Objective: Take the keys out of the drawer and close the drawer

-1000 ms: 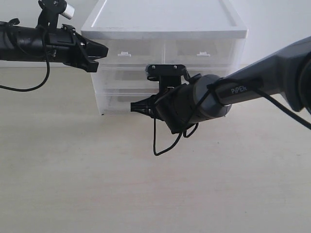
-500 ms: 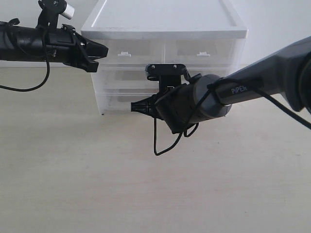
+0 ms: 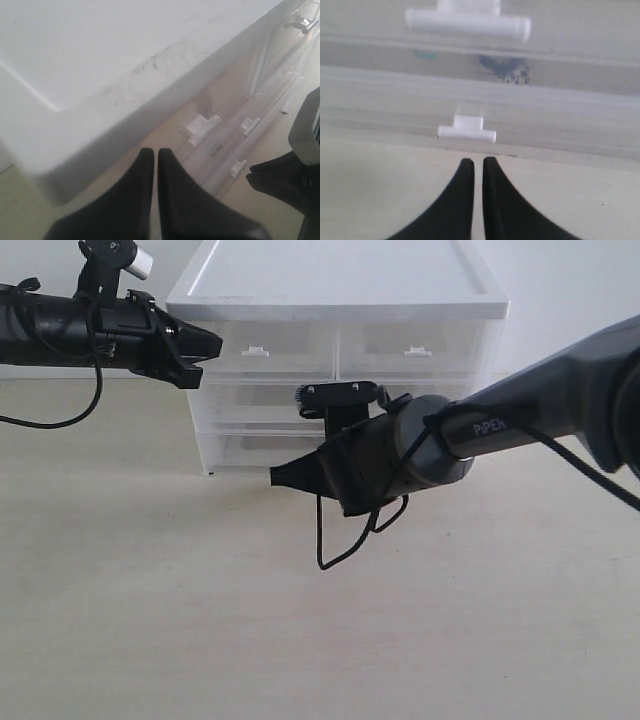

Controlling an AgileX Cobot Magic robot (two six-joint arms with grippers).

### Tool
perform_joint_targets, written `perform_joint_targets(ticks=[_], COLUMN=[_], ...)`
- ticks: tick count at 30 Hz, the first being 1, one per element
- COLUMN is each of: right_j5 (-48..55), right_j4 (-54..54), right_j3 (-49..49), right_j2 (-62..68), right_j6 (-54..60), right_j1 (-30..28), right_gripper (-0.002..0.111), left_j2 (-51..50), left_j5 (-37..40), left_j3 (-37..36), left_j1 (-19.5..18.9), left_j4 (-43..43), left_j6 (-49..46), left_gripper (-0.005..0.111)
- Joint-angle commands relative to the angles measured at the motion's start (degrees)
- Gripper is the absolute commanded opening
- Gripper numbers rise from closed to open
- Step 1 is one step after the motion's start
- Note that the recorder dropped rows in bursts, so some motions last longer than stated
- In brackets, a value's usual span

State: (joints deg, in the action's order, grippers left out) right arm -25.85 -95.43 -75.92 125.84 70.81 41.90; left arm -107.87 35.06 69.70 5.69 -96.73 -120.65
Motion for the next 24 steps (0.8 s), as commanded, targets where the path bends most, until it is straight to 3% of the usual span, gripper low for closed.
perform_joint_targets(ticks=[1,5,8,11,12,15,17,21,24], right_j5=[-6.7,-3.1,-2.3,-2.3,-2.3,-3.1,-2.7,-0.3,1.9], right_j4=[-4.5,-4.5,-4.5,-4.5,-4.5,-4.5,-4.5,-4.5,-4.4], right_j3=[-0.1,-0.1,-0.2,-0.2,-0.2,-0.2,-0.2,-0.2,-0.2], right_j2=[-0.1,-0.1,-0.1,-0.1,-0.1,-0.1,-0.1,-0.1,-0.1], right_j6=[9.7,10.3,11.2,11.2,10.1,6.4,5.7,3.0,2.9], right_j1=[1.9,1.9,1.9,1.6,1.4,0.8,0.3,-1.3,-1.7], right_gripper=[0.000,0.001,0.015,0.046,0.062,0.082,0.079,0.064,0.061], left_j2=[-0.5,-0.5,-0.5,-0.5,-0.5,-0.5,-0.5,-0.5,-0.5], left_j5=[-3.2,-3.2,-3.2,-3.2,-3.2,-3.2,-3.2,-2.6,-1.5], left_j3=[1.0,1.0,1.0,1.0,1.0,1.0,1.0,1.0,1.0], left_j1=[-0.4,-0.4,-0.4,-0.4,-0.4,-0.4,-0.4,-0.4,-0.4], left_j4=[-3.2,-3.2,-3.2,-3.2,-3.2,-3.2,-3.2,-3.2,-3.2], left_j6=[0.6,0.6,0.6,0.6,0.6,0.6,0.6,0.6,0.6], left_gripper=[0.004,0.004,0.004,0.004,0.004,0.004,0.004,0.004,0.004])
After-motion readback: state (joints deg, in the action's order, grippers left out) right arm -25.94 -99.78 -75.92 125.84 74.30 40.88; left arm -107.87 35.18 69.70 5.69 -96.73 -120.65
